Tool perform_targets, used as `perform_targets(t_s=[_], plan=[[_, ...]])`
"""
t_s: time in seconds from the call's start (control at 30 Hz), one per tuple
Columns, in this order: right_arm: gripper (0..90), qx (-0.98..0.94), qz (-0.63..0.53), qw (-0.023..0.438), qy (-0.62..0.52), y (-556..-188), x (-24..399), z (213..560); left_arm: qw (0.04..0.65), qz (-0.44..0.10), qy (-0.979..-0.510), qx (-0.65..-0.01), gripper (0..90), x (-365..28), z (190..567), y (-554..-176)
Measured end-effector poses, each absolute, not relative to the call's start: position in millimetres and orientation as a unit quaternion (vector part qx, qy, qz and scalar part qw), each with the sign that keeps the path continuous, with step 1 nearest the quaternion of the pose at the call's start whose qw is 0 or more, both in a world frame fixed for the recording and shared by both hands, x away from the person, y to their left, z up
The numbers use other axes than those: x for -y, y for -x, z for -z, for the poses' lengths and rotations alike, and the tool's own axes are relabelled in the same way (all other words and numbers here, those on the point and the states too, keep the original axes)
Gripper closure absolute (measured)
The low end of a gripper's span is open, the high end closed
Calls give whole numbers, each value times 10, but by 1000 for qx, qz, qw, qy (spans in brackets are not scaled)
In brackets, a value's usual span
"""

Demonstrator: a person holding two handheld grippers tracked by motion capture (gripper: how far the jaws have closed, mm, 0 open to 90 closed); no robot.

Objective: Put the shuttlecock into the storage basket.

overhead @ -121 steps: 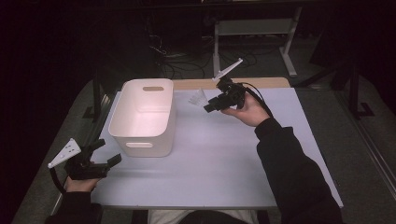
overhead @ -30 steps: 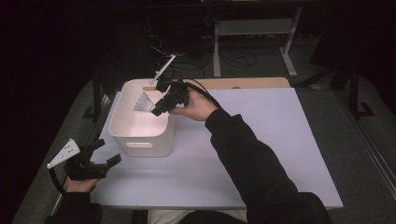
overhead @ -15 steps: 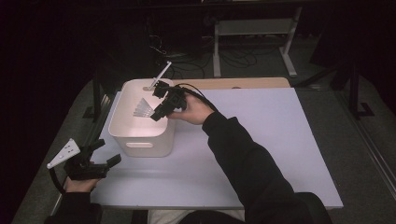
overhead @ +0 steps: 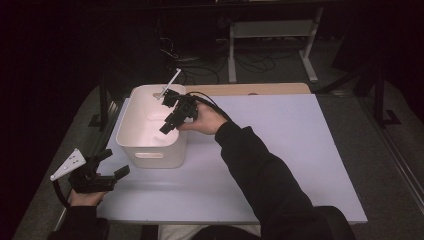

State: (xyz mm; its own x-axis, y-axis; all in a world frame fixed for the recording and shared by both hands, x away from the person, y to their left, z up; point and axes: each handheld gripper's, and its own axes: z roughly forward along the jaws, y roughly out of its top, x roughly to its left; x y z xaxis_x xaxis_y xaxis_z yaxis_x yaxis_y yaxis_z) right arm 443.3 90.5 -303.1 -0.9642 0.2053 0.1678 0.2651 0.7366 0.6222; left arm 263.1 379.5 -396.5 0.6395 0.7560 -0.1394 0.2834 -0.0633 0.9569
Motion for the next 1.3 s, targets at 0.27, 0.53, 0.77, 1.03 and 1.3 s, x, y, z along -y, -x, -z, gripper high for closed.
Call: perform_targets(t_s=[0.27,0.53,0.77,1.03,1.3], plan=[[212,922,360,23,139,-4443,-809,2959,575,-204,-699,-372,0,-3796,3967,-2633],[95,915,372,6,154,-4426,-715,2883,575,-205,-699,-373,0,-3797,3968,-2628],[0,906,392,-4,161,-4406,-583,2791,575,-204,-699,-373,0,-3796,3969,-2630],[0,897,405,-19,173,-4403,-378,2770,574,-204,-700,-373,0,-3801,3970,-2632],[0,887,421,-30,186,-4383,-104,2740,574,-204,-699,-375,0,-3797,3970,-2631]])
